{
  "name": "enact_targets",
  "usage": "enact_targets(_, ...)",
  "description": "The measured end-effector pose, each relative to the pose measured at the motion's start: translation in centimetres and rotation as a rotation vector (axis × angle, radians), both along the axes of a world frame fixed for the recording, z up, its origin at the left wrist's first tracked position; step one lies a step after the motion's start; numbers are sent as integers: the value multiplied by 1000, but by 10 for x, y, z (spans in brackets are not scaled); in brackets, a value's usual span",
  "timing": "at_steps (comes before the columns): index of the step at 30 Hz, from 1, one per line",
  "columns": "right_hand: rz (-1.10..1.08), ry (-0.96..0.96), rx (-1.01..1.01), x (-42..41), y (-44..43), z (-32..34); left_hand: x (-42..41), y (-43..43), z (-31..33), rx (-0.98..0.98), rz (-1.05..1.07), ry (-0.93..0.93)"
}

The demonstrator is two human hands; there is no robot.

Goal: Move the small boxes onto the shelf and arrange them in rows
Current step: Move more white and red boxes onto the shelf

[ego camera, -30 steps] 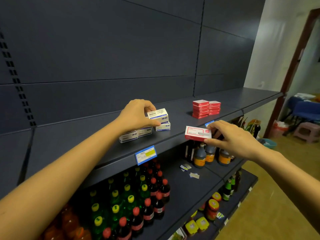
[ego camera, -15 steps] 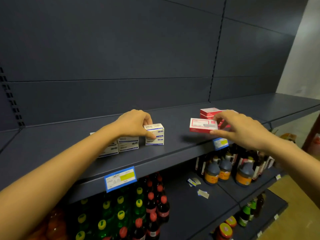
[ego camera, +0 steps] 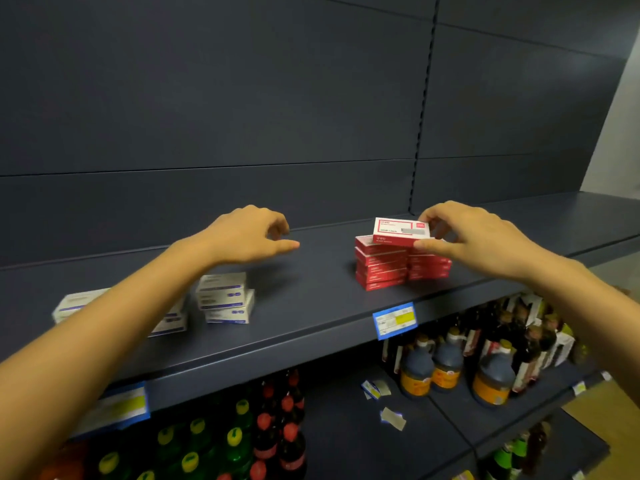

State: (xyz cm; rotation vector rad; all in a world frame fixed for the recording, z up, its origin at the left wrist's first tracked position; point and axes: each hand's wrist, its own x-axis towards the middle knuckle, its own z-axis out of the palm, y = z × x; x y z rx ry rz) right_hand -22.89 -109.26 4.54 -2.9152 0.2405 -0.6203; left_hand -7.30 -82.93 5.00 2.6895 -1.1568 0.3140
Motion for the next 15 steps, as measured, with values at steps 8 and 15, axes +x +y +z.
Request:
enact_targets(8, 101, 49, 20, 26, -83, 1, -13, -63, -5, -22, 149, -20)
enact_targets(15, 255, 136, 7, 48, -120, -20, -34, -92, -17, -4, 290, -38)
